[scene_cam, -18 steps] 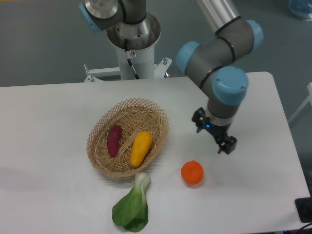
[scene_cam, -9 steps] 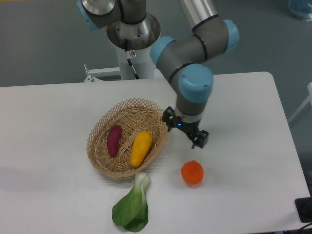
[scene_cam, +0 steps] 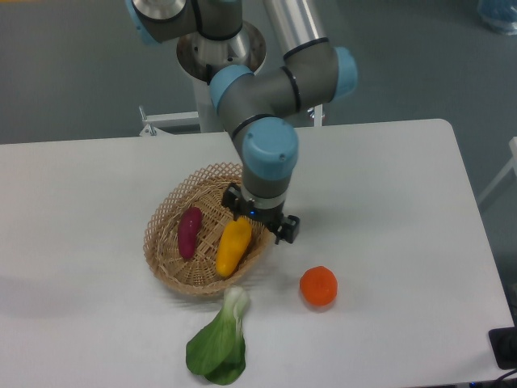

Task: Pick up the mango from the basket
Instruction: 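Move the open gripper over the basket above the yellow mango, then lower the gripper onto the yellow mango and close on it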

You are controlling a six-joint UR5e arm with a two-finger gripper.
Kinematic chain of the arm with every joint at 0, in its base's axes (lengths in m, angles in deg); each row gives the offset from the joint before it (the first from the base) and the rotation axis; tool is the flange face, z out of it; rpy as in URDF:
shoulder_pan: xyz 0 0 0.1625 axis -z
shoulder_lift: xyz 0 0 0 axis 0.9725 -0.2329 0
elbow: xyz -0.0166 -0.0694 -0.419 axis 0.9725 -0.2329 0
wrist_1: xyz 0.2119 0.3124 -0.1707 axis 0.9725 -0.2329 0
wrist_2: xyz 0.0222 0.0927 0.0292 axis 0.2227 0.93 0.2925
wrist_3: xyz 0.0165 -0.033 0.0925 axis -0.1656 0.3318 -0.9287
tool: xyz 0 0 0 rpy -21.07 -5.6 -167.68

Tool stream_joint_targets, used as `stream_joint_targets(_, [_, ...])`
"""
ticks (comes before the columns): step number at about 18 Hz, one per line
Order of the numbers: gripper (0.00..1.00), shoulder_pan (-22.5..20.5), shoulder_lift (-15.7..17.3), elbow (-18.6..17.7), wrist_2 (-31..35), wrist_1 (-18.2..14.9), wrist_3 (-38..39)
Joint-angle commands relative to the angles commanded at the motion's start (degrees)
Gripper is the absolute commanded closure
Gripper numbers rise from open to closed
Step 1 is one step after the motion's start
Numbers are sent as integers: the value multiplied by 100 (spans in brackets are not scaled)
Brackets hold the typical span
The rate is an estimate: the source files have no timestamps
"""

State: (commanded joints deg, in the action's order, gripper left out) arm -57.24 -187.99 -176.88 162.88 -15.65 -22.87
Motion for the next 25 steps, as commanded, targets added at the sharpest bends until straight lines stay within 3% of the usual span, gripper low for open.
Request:
stream_joint_targets(6, [0,132,-70,-26,-45,70,678])
stream_joint_targets(12, [0,264,-255,-79,8,615,1118])
stream_joint_targets(25, [0,264,-387,-167,17,747,1101])
